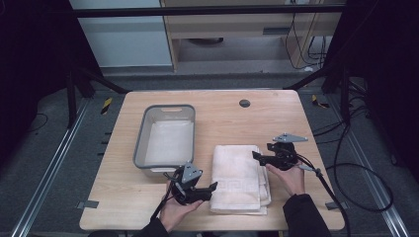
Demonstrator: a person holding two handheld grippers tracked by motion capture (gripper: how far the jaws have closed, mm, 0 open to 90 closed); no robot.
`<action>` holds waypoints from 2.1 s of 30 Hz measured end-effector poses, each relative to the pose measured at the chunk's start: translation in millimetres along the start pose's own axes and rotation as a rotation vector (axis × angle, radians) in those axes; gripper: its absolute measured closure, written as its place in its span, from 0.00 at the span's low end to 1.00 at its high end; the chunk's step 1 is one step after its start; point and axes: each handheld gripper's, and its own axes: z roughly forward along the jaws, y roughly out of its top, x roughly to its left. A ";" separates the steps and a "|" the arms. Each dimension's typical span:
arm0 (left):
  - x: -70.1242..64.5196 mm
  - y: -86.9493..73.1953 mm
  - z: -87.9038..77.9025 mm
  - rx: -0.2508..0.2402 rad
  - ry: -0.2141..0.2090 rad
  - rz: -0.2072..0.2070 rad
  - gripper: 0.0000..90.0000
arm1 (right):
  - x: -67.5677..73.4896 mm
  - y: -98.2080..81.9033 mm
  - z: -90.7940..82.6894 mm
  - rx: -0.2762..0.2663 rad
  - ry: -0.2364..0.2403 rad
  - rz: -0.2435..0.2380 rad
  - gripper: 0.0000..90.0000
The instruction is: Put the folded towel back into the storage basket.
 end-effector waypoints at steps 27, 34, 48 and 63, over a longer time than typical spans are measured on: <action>-6.0 -17.6 38.9 0.099 -0.001 0.002 0.34 | 4.9 -18.2 31.5 0.155 -0.005 0.026 0.33; -2.3 -16.2 43.1 0.134 -0.033 -0.035 0.36 | 4.7 -19.8 35.3 0.179 0.014 0.057 0.37; 0.3 -12.8 45.9 0.175 -0.123 -0.071 0.59 | -0.1 -20.8 36.8 0.203 0.120 0.156 0.63; 1.9 -12.2 42.1 0.157 -0.172 -0.113 0.80 | 0.9 -13.8 27.2 0.153 0.148 0.160 0.75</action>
